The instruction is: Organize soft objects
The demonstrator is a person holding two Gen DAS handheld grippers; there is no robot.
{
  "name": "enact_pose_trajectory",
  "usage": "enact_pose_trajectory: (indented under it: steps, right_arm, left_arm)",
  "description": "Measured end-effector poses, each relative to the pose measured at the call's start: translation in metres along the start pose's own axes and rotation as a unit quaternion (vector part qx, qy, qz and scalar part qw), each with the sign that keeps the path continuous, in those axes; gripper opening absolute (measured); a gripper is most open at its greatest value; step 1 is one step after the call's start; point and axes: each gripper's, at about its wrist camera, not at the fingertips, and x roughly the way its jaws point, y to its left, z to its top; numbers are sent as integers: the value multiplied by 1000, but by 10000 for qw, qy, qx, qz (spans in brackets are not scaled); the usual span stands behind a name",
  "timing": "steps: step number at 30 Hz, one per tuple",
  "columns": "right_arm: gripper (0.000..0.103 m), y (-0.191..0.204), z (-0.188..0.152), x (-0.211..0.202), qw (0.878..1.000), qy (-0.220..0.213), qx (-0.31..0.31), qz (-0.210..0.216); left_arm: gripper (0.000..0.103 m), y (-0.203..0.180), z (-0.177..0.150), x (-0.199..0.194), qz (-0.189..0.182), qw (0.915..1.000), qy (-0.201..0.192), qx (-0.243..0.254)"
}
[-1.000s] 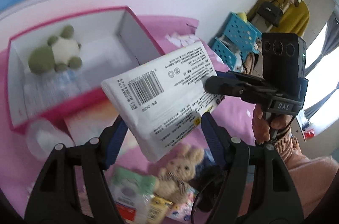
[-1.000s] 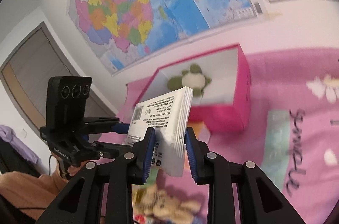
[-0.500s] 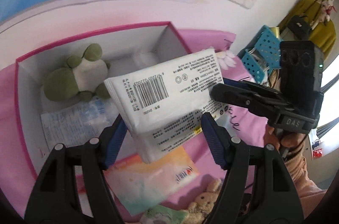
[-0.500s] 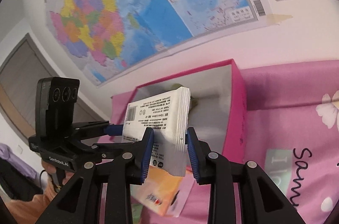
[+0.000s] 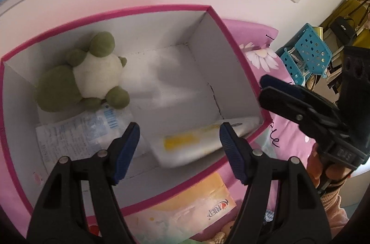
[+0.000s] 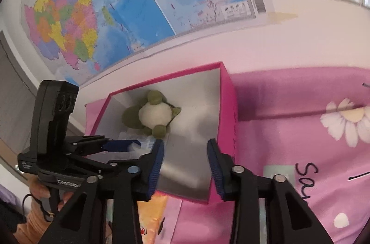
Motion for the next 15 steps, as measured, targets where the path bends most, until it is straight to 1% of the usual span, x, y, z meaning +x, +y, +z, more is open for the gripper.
enact_pose_trajectory:
  steps: [2,5,7,10,15]
  right_arm:
    - [45,6,-2,-11,9998,-142,-141,-35]
    - [46,11,-8,-28,9992,-218,-244,213]
    - [48,15,-13,-38,9986,-294,-365,260]
    - [49,17,-23,-52,9980,-306,-474,271]
    - [49,21,-41,-66,9971,-240,-568,456]
  left_arm:
    - [72,-8,-4,-9,36,9997,-157,202]
    - [73,-17,-10,-22,97,9984,-351,434]
    - [73,-24,-17,-29,170,9970,-461,593]
    - [73,-26,-28,-37,40,9967,-509,633]
    - [73,-34,-54,-59,-224,9935,-706,868]
